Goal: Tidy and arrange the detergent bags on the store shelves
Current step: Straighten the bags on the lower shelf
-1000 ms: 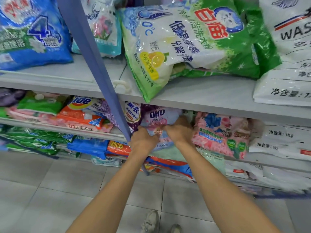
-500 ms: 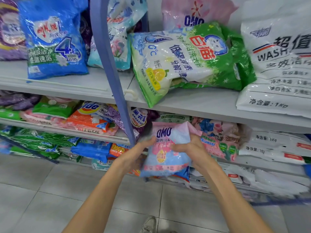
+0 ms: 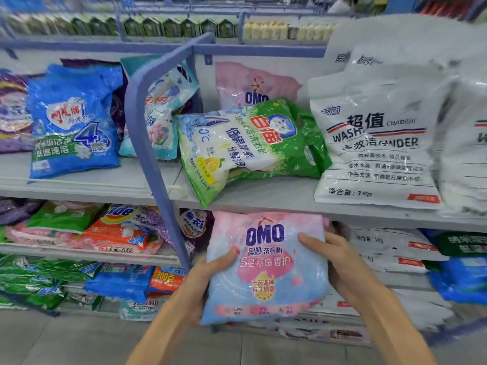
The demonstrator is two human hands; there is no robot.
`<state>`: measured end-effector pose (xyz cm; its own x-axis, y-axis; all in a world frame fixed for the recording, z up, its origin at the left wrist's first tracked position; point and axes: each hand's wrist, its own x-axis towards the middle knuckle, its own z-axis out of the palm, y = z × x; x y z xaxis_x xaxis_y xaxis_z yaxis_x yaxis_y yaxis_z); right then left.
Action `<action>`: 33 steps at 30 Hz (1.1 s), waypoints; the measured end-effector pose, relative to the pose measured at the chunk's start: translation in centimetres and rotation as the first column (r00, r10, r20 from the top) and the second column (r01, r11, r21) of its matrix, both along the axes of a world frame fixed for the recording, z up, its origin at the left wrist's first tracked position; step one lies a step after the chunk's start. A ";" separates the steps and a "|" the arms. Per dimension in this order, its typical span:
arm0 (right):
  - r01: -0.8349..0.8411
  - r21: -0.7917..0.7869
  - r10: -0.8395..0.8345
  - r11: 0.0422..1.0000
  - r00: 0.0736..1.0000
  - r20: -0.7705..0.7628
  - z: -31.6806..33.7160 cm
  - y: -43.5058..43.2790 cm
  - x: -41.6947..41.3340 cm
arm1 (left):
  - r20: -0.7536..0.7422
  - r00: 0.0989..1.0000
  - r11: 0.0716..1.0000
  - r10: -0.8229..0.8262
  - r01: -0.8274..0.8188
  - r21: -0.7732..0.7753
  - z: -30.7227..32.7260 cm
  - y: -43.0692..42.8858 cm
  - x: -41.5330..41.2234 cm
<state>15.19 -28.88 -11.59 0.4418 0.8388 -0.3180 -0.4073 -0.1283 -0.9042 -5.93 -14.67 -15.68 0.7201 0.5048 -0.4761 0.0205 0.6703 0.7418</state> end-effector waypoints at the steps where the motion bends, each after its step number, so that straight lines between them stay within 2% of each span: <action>1: -0.006 0.005 0.006 1.000 1.000 0.006 0.2 -0.3 0.0 | 0.020 1.000 0.999 -0.017 0.016 0.047 0.4 -0.2 -0.2; 5: 0.035 0.069 -0.031 0.997 0.998 -0.050 1.1 -0.9 -0.3 | 0.118 0.990 0.988 -0.076 0.059 0.142 2.5 -0.6 -0.3; 11: 0.115 0.179 -0.120 0.977 0.992 0.022 3.7 0.7 1.1 | 0.094 0.992 0.959 0.090 -0.111 0.260 5.8 0.5 2.4; 15: 0.130 0.193 -0.137 0.973 0.990 0.022 3.7 1.3 1.8 | 0.114 0.988 0.972 0.107 -0.128 0.198 6.1 0.9 2.7; 19: 0.159 0.200 -0.151 0.967 0.987 -0.058 3.5 1.7 2.0 | 0.165 0.979 0.970 0.122 -0.153 0.189 6.8 0.9 3.2; 23: 0.204 0.221 -0.185 0.954 0.977 -0.106 3.9 1.8 1.2 | 0.081 0.984 0.921 0.158 -0.176 0.347 8.6 0.3 4.3; 25: 0.210 0.236 -0.195 0.949 0.977 -0.087 4.4 1.9 1.1 | 0.071 0.978 0.900 0.197 -0.209 0.383 9.2 0.1 4.5; 33: 0.186 0.265 -0.197 0.946 0.980 0.015 7.3 5.7 2.2 | 0.187 0.938 0.852 0.293 -0.345 0.395 11.2 2.7 4.4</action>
